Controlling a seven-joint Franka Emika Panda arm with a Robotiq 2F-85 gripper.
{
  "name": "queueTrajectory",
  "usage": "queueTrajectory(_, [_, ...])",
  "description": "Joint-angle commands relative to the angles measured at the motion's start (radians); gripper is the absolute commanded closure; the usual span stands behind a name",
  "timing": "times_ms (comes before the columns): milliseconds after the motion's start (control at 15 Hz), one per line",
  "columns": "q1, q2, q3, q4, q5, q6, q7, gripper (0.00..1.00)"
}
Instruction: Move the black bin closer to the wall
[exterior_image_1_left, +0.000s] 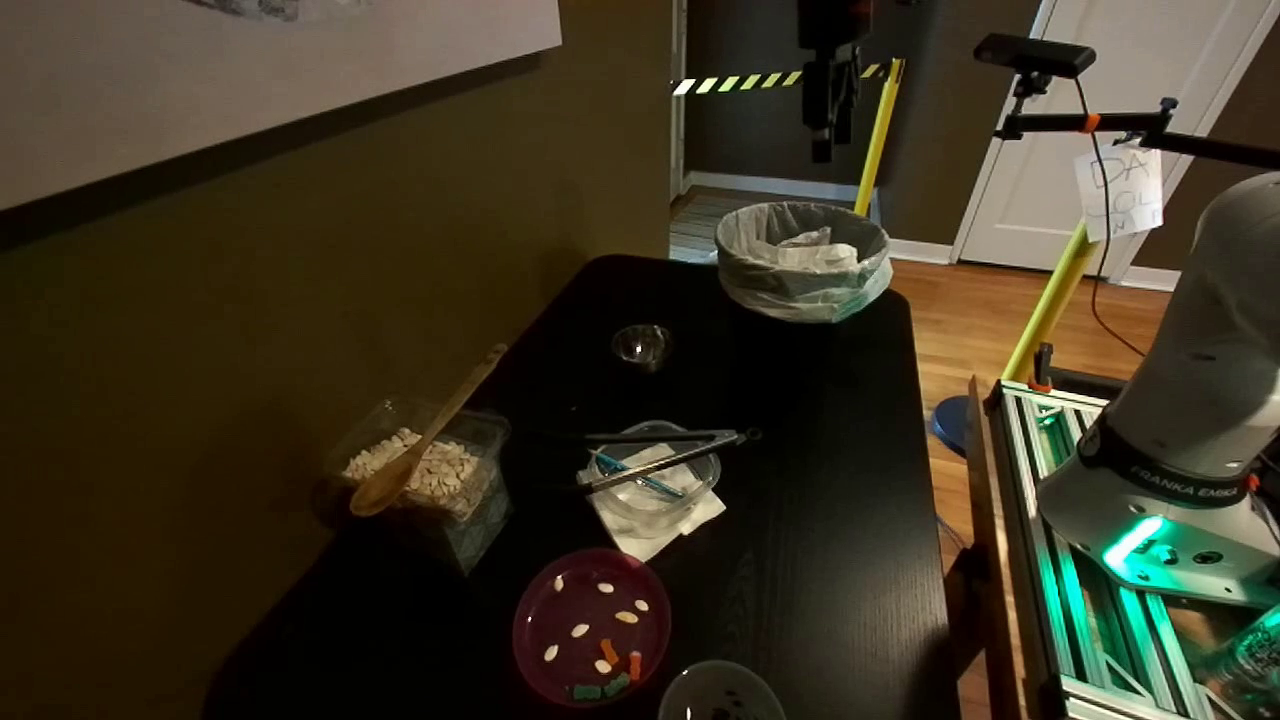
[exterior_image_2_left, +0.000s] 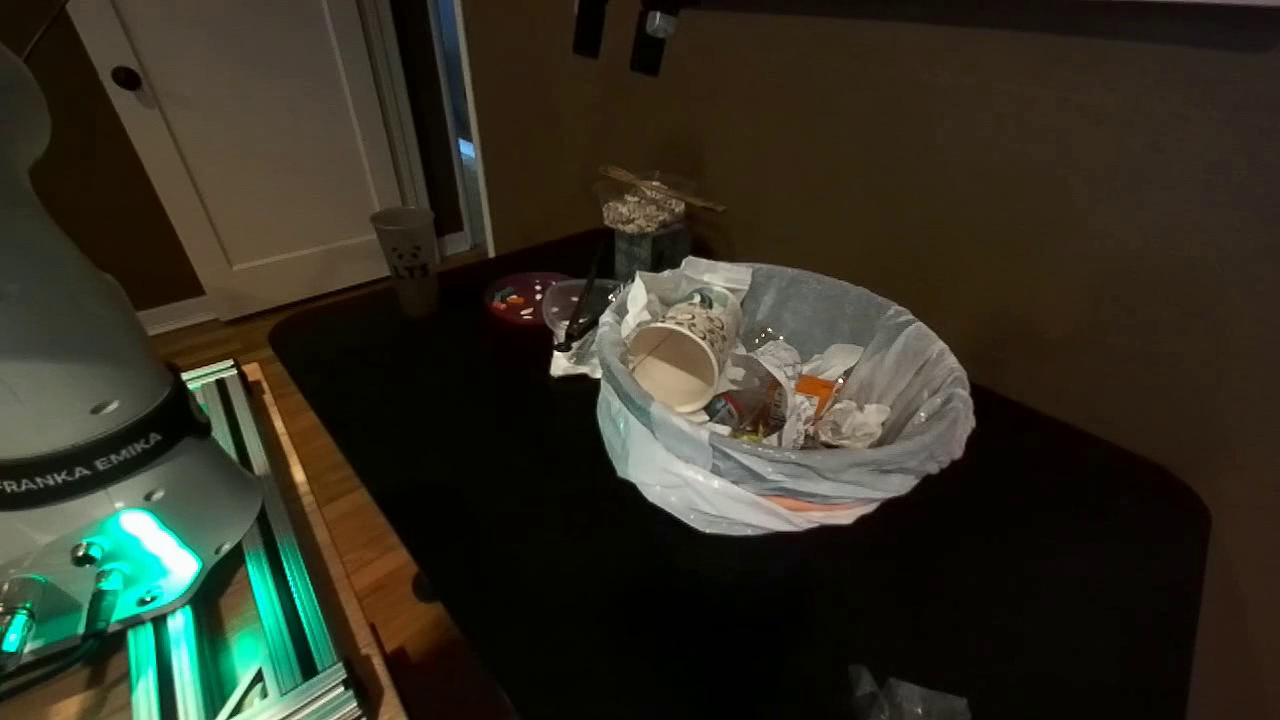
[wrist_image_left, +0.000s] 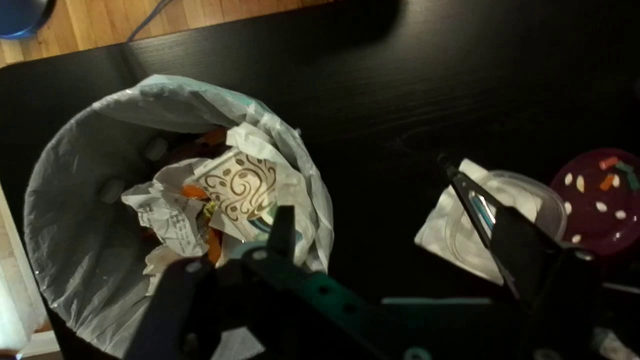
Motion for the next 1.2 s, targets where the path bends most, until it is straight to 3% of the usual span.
queueTrajectory(0, [-0.016, 0.089, -0.001, -0.017, 0.080, 0.198, 0.131, 0.00])
queueTrajectory(200, [-0.034, 0.187, 0.019, -0.025, 0.020, 0.428, 0.269, 0.00])
queueTrajectory(400, [-0.050, 0.283, 0.024, -0.028, -0.089, 0.548, 0.446, 0.00])
queueTrajectory(600, [-0.048, 0.354, 0.010, -0.022, -0.159, 0.553, 0.624, 0.00])
queueTrajectory(733, [-0.042, 0.376, 0.001, -0.020, -0.146, 0.533, 0.694, 0.00])
queueTrajectory(1133, [-0.026, 0.425, 0.000, -0.020, -0.118, 0.522, 0.756, 0.00])
